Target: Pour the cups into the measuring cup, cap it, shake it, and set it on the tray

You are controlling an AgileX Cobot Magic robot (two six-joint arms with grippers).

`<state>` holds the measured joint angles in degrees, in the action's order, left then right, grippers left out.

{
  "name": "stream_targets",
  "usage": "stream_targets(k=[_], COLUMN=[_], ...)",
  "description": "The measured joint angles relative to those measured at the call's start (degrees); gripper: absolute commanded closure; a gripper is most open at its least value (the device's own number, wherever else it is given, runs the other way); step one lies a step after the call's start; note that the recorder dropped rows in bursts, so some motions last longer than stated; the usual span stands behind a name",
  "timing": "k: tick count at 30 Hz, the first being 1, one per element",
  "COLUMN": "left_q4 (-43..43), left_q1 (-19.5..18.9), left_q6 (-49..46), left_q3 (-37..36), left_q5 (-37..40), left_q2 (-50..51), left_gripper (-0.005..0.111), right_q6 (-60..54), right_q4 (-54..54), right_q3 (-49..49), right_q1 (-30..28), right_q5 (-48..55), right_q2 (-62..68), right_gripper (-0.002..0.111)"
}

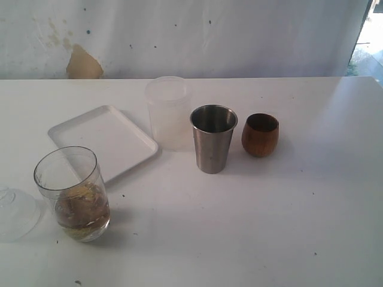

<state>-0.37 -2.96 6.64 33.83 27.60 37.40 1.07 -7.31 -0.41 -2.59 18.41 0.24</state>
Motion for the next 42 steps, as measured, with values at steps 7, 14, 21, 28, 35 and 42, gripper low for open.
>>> stream_targets(k=[7, 14, 21, 28, 35, 42], left_q4=[7.19, 3.2, -8.96, -11.98, -12.4, -12.51], left_q1=[0.0, 0.0, 0.0, 0.0, 0.0, 0.0], left_q6=[2.11, -0.5, -10.35, -14.01, -15.7, -16.94], left_q3=[11.15, 12.78, 12.8, 12.9, 12.9, 12.9], left_q5=[19.48, 22.68, 19.4, 17.19, 16.51, 14.49], left_q2=[22.84, 37.03, 42.4, 44.56, 47.58, 49.28], left_gripper=[0.105, 0.062, 0.031, 0.034, 0.035, 0.045], right_q6=[0.0, 0.0, 0.0, 0.0, 0.0, 0.0], right_q4=[0.0, 0.0, 0.0, 0.0, 0.0, 0.0], right_q3=[0.0, 0.0, 0.0, 0.0, 0.0, 0.0], right_q1=[0.0, 0.0, 0.0, 0.0, 0.0, 0.0], right_q5=[0.0, 0.0, 0.0, 0.0, 0.0, 0.0], right_q2=[0.0, 0.0, 0.0, 0.0, 0.0, 0.0], right_gripper=[0.108, 0.108, 0.108, 0.108, 0.108, 0.108])
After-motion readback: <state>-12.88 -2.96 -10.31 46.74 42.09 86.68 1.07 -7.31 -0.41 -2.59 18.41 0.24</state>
